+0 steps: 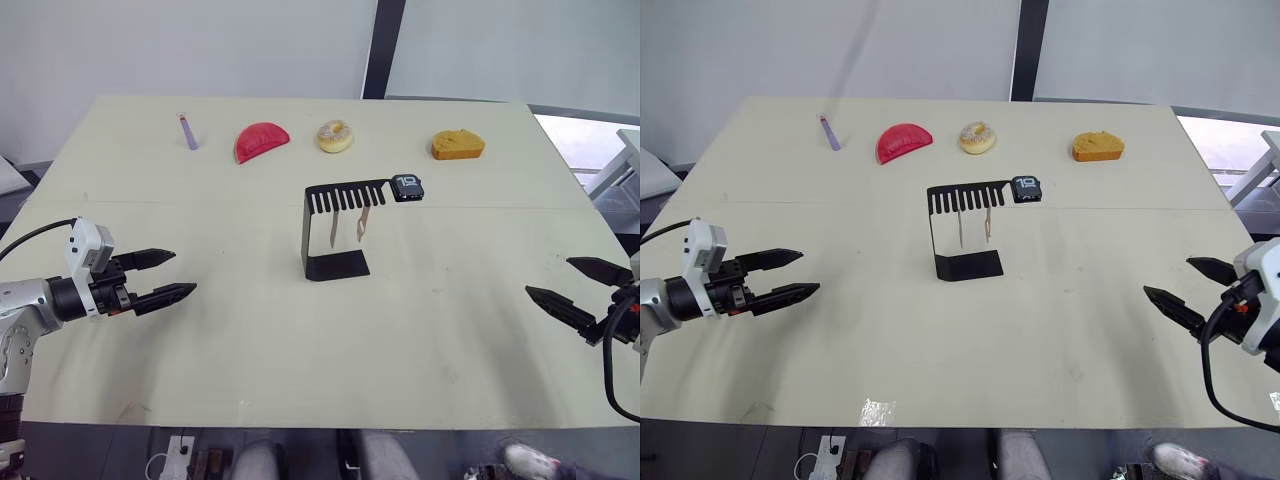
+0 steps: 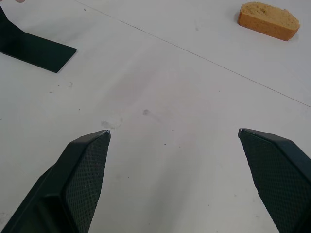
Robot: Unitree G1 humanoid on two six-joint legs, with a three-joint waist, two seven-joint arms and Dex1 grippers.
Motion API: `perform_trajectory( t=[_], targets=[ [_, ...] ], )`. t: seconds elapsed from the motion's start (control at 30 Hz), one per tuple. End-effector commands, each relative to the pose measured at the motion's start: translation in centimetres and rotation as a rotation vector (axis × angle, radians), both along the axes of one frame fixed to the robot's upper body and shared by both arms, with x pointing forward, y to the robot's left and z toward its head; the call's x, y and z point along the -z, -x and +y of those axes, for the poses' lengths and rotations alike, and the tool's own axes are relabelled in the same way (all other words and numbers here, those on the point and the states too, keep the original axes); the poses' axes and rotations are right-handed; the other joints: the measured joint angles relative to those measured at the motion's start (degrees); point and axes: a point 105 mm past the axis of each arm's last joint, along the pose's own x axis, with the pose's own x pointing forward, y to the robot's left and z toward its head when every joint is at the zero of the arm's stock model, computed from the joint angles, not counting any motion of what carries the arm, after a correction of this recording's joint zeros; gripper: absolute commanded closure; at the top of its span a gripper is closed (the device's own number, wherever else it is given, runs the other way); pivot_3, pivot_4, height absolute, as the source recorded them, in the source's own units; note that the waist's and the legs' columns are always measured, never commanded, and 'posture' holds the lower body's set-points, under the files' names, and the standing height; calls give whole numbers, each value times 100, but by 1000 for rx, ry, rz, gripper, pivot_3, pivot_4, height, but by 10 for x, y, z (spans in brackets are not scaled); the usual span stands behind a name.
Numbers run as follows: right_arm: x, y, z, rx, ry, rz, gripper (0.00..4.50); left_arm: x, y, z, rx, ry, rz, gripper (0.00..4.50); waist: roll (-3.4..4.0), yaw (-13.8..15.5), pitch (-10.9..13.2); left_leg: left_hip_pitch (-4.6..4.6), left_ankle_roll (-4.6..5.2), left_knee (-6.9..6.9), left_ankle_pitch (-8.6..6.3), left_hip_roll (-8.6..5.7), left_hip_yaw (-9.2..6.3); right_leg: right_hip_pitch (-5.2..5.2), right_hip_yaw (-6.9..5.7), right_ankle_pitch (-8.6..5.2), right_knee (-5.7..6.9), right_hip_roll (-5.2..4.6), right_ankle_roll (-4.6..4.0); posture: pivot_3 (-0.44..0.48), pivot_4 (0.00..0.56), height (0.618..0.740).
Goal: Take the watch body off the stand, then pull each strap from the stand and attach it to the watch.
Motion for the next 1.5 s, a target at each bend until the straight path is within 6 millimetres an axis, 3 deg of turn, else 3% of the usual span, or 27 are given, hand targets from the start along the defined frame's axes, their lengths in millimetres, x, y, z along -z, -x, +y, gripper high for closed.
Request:
perform_trajectory(
  t=[0.03,0.53,0.73,0.9,1.1,1.5],
  targets=[
    [-5,-1,3,-14,12,-34,0,-16,2,-13,37,16,-40,18,0,7,0,0,0,0,0,0,0,0,0,0,0,0,0,0,150,737],
    [-3,-16,14,91,22,-124,0,-31,-2,-51,47,60,-79,18,0,16,0,-1,-2,7,1,-1,0,0,1,0,7,1,0,0,150,737],
    [-12,-6,54,62,-19,-180,0,-52,13,-82,239,95,-60,18,0,31,0,-3,-6,11,2,0,-4,-1,0,0,14,0,0,0,150,737],
    [-36,1,110,4,-151,-279,0,-93,11,-117,417,130,-156,18,0,32,0,-5,-8,23,3,-2,-6,0,-1,0,22,2,0,0,150,737],
    [-59,-9,138,41,-259,-326,0,-116,-4,-138,478,140,-284,18,0,-5,0,-1,-13,23,5,-4,-1,-5,2,-2,29,6,-4,0,150,737],
    [-85,-40,174,70,-422,-275,0,-111,-13,-151,556,138,-351,18,1,-37,0,-12,-12,30,6,2,-2,-15,1,-4,31,5,-7,0,150,737]
  ],
)
